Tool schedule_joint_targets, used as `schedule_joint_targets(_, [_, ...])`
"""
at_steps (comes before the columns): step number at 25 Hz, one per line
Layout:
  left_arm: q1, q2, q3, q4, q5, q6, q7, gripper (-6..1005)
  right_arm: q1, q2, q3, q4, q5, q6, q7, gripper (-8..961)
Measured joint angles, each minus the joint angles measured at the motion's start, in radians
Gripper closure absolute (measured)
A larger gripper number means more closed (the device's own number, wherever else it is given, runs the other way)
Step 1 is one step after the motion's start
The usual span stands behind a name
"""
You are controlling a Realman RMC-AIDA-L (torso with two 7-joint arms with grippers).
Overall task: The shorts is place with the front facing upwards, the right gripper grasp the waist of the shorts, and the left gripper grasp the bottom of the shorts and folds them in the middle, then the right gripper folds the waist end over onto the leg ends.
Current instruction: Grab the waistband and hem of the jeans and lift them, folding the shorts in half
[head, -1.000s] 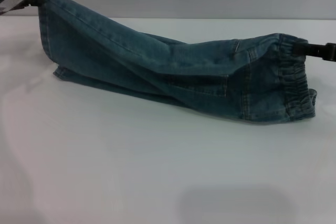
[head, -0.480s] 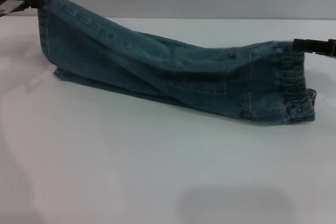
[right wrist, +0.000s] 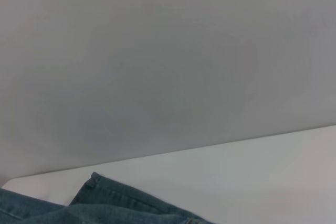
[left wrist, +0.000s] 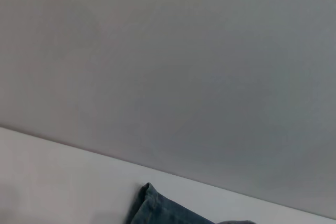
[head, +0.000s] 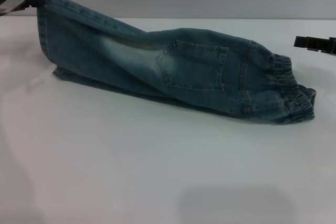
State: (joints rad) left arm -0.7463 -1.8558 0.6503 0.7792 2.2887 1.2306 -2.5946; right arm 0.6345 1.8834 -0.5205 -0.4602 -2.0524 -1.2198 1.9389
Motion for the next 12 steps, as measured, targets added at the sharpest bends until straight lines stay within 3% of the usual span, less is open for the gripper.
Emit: schedule_joint_targets(12, [-0.009,-0.006,-0.006,0.001,-0.01,-0.007,0.014,859,0.008,0.0,-0.003,0.0,0.0,-0.001,-0.003,363])
